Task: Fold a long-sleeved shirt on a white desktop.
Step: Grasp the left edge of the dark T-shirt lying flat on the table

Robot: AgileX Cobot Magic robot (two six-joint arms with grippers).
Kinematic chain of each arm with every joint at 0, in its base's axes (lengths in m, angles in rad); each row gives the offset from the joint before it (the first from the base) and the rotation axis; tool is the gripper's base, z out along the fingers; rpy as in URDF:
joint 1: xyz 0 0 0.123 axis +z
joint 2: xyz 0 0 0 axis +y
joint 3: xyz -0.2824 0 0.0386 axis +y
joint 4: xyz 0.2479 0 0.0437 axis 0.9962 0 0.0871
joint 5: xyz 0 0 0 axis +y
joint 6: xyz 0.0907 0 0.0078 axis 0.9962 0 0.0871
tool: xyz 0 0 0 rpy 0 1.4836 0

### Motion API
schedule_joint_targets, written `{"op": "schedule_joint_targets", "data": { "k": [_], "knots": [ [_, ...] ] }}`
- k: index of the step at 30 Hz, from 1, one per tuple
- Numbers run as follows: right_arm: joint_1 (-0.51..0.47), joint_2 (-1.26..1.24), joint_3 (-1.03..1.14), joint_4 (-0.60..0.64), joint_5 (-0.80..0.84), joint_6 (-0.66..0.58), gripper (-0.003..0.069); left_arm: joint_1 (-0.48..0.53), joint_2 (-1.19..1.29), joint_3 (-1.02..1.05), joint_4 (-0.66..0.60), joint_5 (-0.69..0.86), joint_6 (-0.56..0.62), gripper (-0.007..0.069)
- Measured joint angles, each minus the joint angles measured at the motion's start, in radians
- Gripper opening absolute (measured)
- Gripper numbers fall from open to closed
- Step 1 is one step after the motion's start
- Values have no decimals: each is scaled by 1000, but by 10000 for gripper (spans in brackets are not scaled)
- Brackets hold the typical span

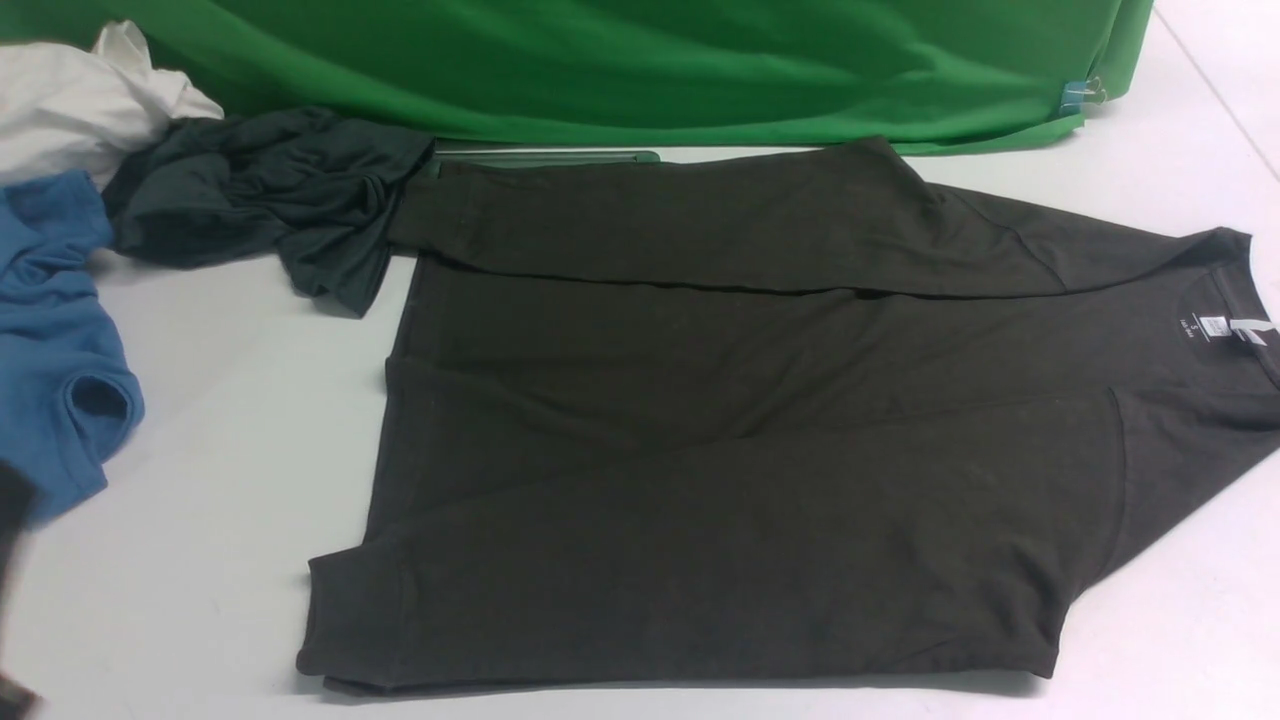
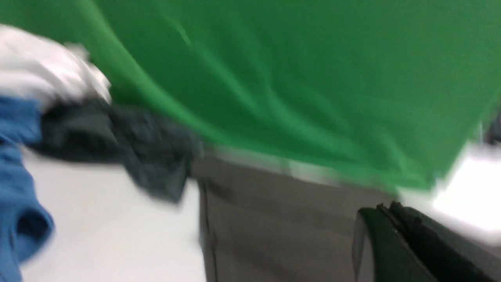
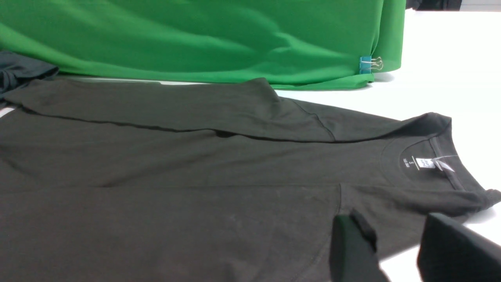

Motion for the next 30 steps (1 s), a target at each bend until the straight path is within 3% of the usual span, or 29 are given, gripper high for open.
{"op": "schedule_joint_targets", "data": {
  "k": [4,9,14,22,30],
  "knots": [
    [0,0,0,0,0,0,240,0,215,-145,-22,303,164,20],
    [0,0,0,0,0,0,240,0,415,-224,-28,424,231,20],
    [0,0,0,0,0,0,240,-50,555,-252,-51,394,242,20],
    [0,0,0,0,0,0,240,-211,695,-252,43,301,281,20],
    [0,0,0,38,-69,34,240,-221,811,-291,64,297,281,20]
  ]
}}
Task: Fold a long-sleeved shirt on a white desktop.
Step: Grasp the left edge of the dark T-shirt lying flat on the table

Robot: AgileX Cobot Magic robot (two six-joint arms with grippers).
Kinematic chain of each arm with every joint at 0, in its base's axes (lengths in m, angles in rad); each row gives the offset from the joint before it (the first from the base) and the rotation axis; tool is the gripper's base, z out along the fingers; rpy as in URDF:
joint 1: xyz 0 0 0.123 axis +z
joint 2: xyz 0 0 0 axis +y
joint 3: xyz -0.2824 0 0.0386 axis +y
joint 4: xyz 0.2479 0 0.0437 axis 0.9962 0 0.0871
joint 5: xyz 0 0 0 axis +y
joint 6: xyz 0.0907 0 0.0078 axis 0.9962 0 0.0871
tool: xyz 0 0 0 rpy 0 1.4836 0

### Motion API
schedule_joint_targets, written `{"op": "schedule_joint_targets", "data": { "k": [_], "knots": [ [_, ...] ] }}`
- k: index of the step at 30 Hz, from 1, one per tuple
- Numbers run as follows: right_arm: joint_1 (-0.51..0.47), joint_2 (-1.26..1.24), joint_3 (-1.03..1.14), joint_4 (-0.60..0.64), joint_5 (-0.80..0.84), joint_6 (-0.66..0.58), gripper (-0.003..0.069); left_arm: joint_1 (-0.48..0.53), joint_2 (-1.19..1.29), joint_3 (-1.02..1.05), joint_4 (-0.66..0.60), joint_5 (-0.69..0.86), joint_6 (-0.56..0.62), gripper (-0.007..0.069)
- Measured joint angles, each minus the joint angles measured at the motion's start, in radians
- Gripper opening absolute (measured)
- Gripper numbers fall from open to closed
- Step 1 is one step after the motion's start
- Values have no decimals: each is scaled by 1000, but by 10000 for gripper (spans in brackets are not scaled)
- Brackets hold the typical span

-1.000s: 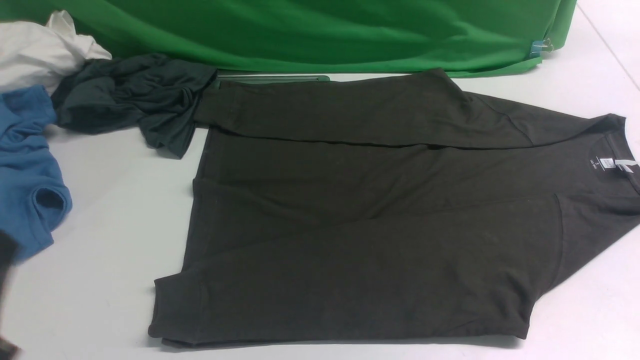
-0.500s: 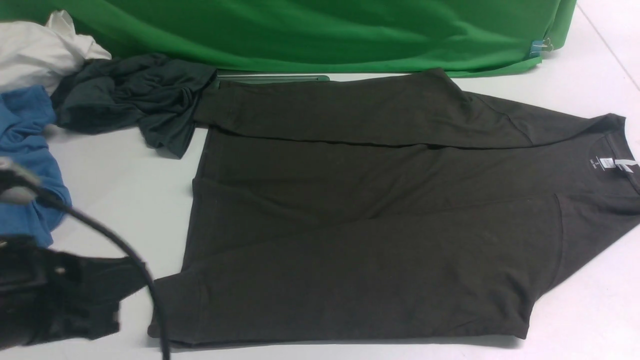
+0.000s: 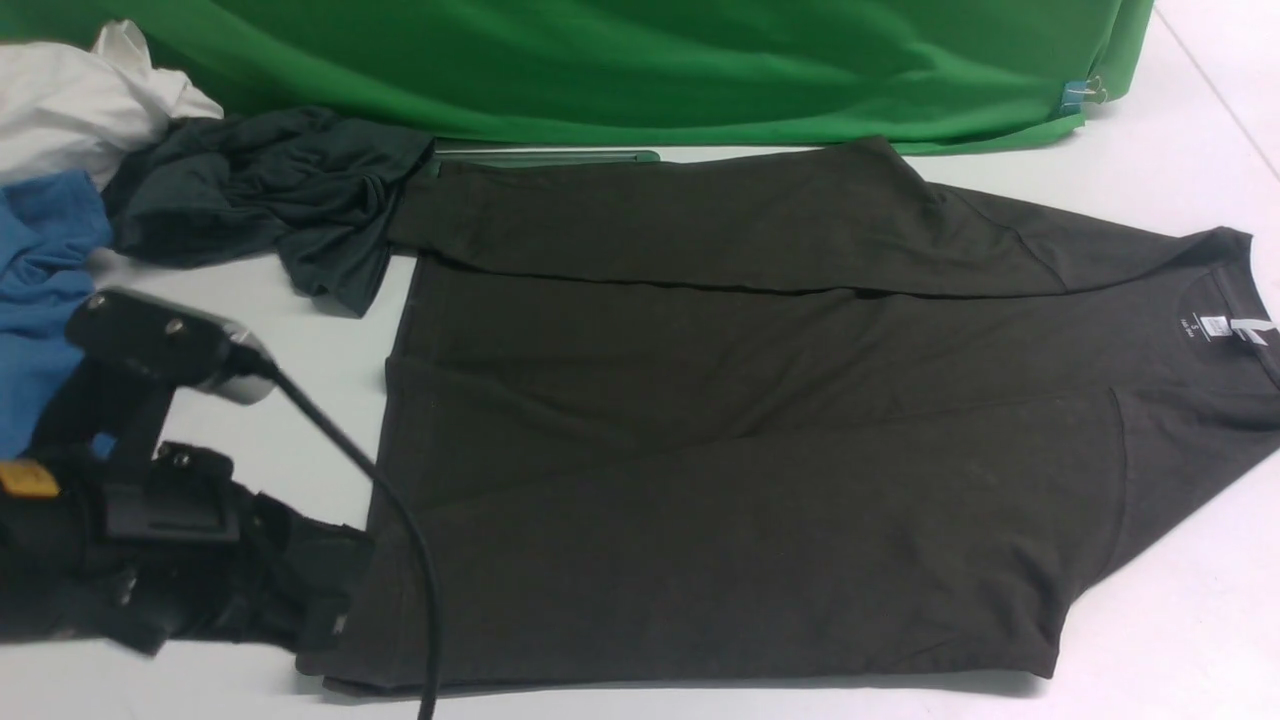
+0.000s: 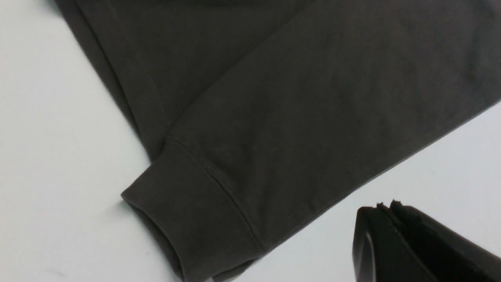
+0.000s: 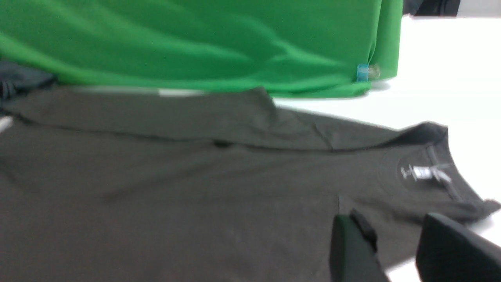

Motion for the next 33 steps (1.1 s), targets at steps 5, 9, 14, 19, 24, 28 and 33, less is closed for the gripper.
{"op": "schedule_joint_targets", "data": {
  "k": [5,9,14,19,24,28,33],
  "knots": [
    [0,0,0,164,-185,279,236,0,30,-39,4,32,2,20],
    [13,4,-22,196,-134,402,200,0,49,-53,18,10,0,20],
    [115,156,-288,184,183,227,157,0,169,-98,71,16,-36,20],
    [201,348,-568,60,448,92,157,10,311,-131,192,10,-118,36],
    [232,454,-722,2,580,-7,162,95,454,-136,231,-16,-136,129],
    [232,465,-738,-9,583,-52,167,160,529,-136,235,-81,-126,254],
    [232,465,-738,-11,584,-90,167,172,611,-136,178,-145,36,368]
  ]
}}
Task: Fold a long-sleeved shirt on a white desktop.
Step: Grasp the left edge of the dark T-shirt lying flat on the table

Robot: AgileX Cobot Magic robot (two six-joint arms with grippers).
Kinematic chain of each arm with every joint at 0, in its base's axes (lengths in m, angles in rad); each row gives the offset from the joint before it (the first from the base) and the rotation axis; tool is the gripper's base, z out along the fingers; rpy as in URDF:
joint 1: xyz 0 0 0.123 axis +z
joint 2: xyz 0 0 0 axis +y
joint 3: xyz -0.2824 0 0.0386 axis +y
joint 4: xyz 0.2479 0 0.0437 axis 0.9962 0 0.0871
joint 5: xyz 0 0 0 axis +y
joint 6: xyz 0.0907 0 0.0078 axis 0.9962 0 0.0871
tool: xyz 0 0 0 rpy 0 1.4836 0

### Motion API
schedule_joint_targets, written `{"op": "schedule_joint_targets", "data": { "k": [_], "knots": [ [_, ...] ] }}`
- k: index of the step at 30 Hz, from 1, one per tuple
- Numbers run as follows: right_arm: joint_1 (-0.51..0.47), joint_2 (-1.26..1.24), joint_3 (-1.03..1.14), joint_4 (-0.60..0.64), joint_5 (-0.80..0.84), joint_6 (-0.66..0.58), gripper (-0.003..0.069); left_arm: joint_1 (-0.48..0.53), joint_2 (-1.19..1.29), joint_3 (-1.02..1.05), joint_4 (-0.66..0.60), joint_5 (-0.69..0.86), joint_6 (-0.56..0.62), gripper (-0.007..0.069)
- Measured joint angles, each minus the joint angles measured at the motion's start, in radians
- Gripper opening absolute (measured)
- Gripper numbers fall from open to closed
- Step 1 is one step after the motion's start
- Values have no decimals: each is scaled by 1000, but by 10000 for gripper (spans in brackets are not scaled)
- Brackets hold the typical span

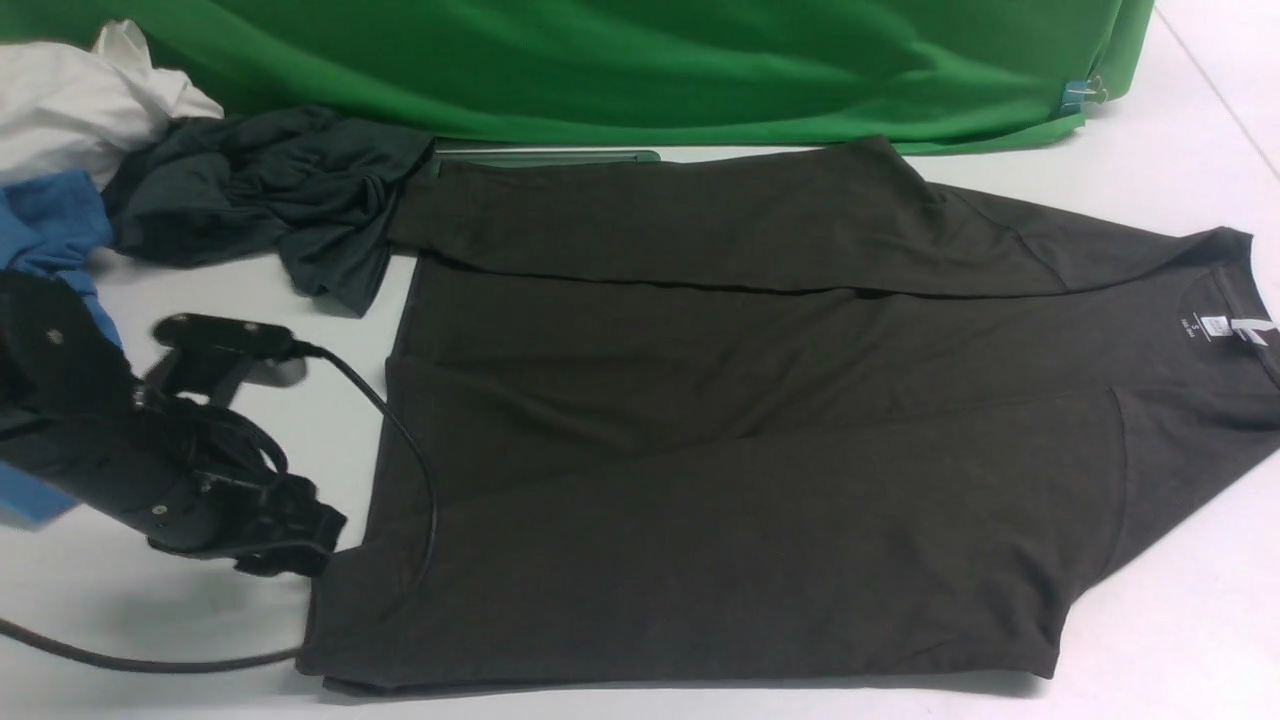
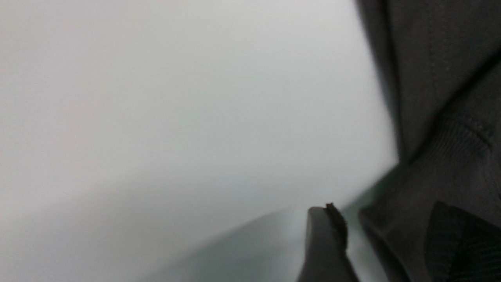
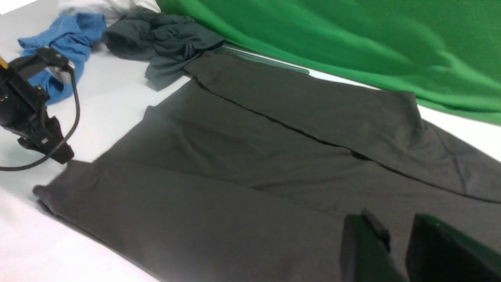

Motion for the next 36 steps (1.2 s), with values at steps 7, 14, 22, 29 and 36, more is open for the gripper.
{"op": "schedule_joint_targets", "data": {
  "k": [7,14,22,29,36],
  "knots": [
    [0,0,0,0,-10,-20,167,0,86,-6,-98,-100,218,375],
    [0,0,0,0,-11,-20,167,0,96,-12,-110,-87,236,262],
    [0,0,0,0,-13,-22,167,0,89,-18,-115,24,233,155],
    [0,0,0,0,-13,-22,167,0,52,-18,-102,68,233,273],
    [0,0,0,0,-13,-22,167,0,52,-18,-73,61,233,337]
  ]
}}
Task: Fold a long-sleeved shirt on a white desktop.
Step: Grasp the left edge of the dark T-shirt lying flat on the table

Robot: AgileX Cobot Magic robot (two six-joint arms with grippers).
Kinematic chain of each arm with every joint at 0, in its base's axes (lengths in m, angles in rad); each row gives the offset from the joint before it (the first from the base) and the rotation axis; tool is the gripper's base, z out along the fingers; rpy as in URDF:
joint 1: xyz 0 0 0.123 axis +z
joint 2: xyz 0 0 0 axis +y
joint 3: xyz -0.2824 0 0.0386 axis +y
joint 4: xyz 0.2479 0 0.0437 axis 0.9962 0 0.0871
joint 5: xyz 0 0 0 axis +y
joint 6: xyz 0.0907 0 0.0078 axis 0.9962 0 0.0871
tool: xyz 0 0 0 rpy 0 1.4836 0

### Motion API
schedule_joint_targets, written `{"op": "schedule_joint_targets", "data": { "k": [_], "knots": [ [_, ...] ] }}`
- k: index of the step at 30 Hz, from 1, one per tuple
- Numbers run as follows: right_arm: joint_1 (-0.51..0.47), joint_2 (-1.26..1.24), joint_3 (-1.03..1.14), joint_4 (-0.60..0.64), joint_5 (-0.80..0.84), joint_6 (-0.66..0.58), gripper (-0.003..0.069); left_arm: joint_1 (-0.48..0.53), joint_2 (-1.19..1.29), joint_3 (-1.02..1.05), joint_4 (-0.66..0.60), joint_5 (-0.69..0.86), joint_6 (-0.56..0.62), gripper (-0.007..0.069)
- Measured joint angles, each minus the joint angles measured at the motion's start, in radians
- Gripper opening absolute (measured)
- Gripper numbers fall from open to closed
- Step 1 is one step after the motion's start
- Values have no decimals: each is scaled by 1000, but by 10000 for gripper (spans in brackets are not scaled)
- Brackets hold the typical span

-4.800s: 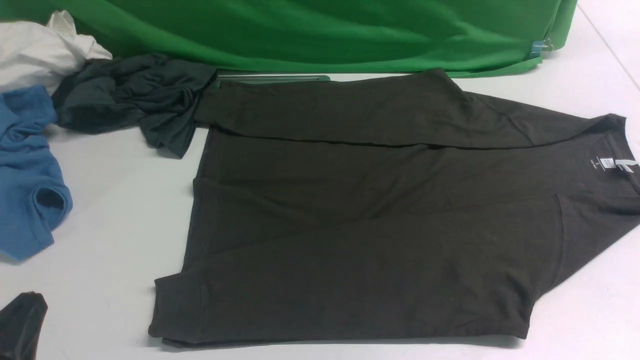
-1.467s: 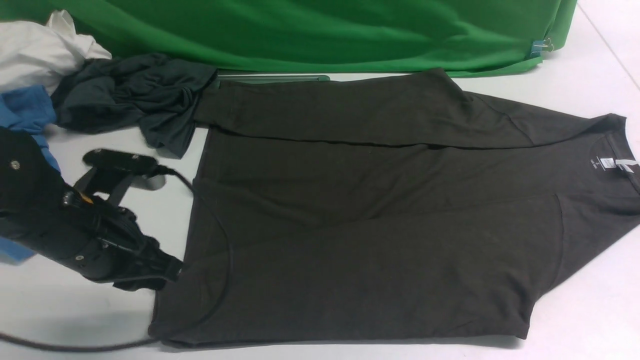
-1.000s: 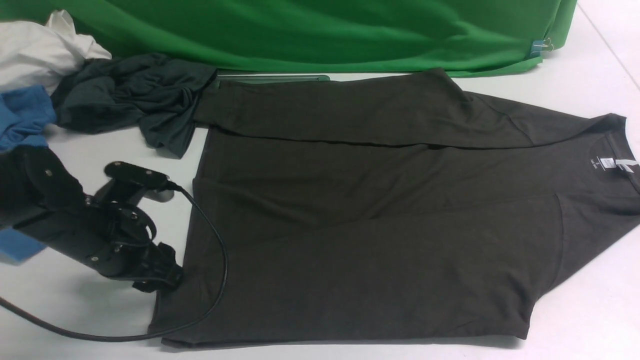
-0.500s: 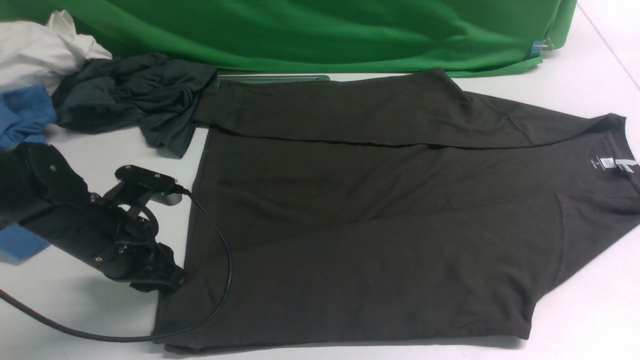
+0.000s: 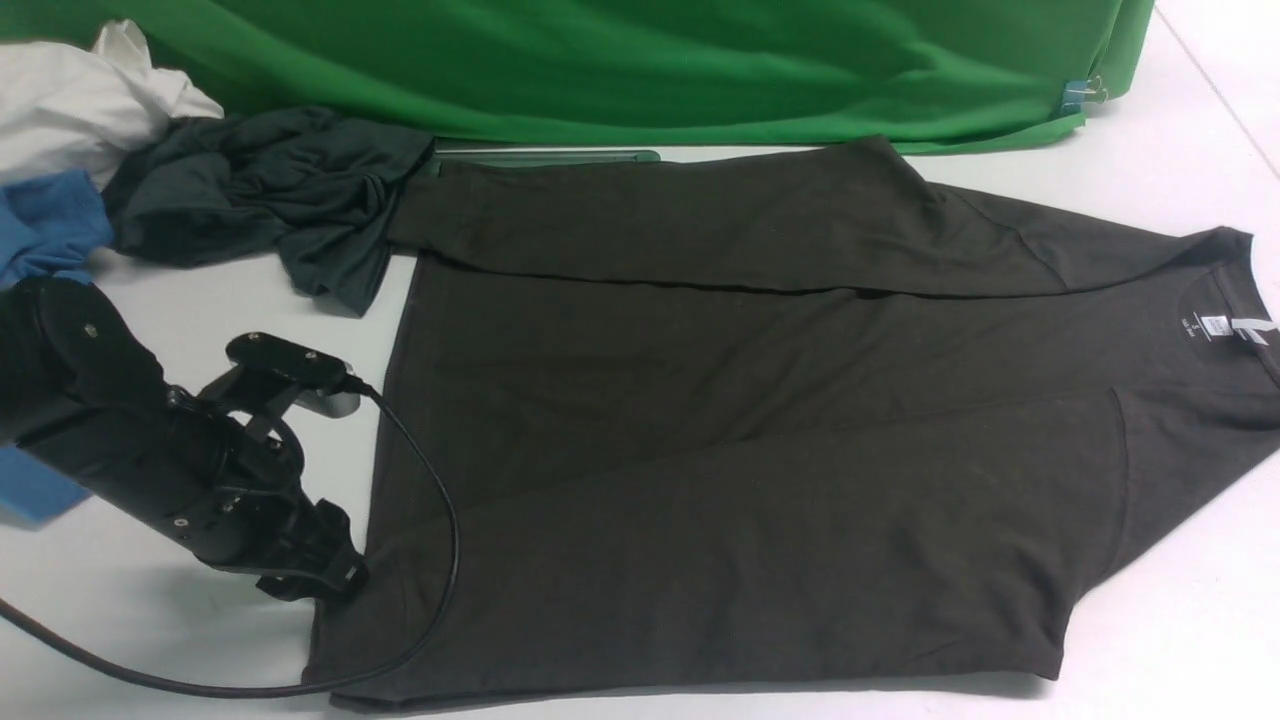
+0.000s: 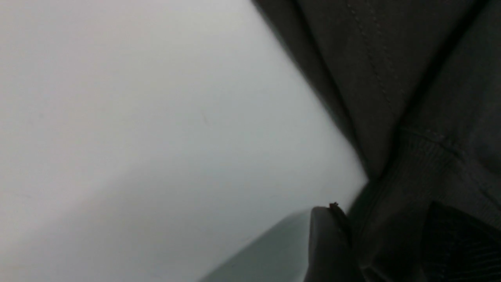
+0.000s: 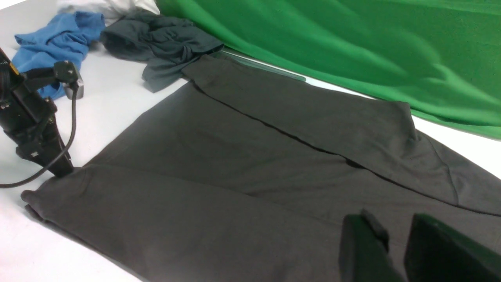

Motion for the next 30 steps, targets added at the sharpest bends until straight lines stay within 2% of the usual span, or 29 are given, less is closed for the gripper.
{"op": "schedule_joint_targets", "data": {
  "k": [21,27,28,30],
  "knots": [
    [0,0,0,0,2,-1,167,0,33,-3,-1,16,-2,281],
    [0,0,0,0,-3,-1,167,0,28,-3,3,36,-36,144],
    [0,0,0,0,-5,-1,167,0,23,-3,9,40,-37,88],
    [0,0,0,0,-5,-1,167,0,20,-3,11,41,-38,46]
  ]
}}
